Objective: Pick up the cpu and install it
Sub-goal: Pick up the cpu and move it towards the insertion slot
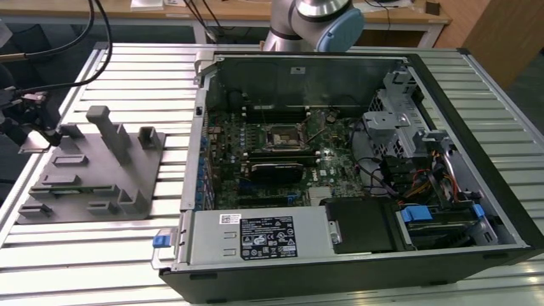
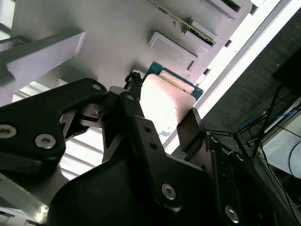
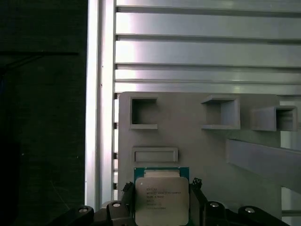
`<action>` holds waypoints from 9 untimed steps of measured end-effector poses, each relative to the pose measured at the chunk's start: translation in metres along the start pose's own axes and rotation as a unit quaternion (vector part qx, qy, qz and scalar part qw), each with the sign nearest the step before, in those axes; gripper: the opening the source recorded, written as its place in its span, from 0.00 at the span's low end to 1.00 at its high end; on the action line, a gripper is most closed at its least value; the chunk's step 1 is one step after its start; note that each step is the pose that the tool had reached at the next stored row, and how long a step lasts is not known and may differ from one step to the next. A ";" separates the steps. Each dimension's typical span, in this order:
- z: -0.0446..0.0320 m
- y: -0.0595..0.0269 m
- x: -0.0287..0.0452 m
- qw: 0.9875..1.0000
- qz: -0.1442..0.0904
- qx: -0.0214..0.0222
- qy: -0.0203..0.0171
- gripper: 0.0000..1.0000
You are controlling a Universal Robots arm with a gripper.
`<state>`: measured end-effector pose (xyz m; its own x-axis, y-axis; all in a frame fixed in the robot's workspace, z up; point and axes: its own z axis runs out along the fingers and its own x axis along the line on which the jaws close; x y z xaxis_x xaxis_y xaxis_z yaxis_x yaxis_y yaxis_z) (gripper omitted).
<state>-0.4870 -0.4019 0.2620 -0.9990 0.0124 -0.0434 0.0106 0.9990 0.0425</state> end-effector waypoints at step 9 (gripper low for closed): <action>-0.0090 0.0004 -0.0002 1.000 0.000 0.000 -0.001 0.55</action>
<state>-0.4872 -0.4019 0.2709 -0.9989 0.0124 -0.0456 0.0105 0.9990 0.0425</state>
